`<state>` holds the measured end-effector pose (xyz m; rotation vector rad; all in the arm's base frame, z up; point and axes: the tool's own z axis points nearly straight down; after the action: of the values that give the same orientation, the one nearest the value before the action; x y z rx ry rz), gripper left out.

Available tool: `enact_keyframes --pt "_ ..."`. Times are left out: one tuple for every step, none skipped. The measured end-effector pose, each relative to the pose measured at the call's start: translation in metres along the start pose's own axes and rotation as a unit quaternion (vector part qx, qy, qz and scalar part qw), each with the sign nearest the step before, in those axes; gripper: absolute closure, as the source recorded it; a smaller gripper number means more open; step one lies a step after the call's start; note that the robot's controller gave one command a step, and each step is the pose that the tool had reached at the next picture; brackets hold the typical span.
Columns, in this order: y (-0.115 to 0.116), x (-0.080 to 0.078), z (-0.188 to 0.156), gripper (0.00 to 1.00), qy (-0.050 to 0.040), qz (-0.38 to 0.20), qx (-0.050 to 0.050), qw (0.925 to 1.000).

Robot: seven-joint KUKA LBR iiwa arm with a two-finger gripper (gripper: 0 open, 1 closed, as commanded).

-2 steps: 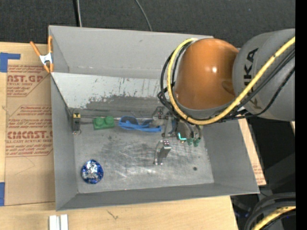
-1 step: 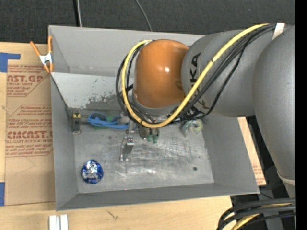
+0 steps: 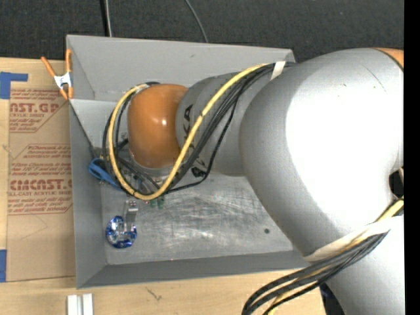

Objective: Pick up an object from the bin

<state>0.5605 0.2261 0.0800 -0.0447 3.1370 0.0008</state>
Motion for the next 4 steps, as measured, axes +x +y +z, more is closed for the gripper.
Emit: enact_keyframes --pt "0.0124 -0.0341 0.0031 0.00 0.0041 -0.064 0.003 0.9979" --pt "0.0139 -0.0388 -0.0004 1.00 -0.0073 -0.063 -0.001 0.9980" --pt "0.0095 -0.0348 -0.0008 1.00 -0.0138 -0.099 -0.005 0.9950" --pt "0.0083 -0.0373 -0.0001 1.00 -0.0117 -0.157 -0.004 0.9875"
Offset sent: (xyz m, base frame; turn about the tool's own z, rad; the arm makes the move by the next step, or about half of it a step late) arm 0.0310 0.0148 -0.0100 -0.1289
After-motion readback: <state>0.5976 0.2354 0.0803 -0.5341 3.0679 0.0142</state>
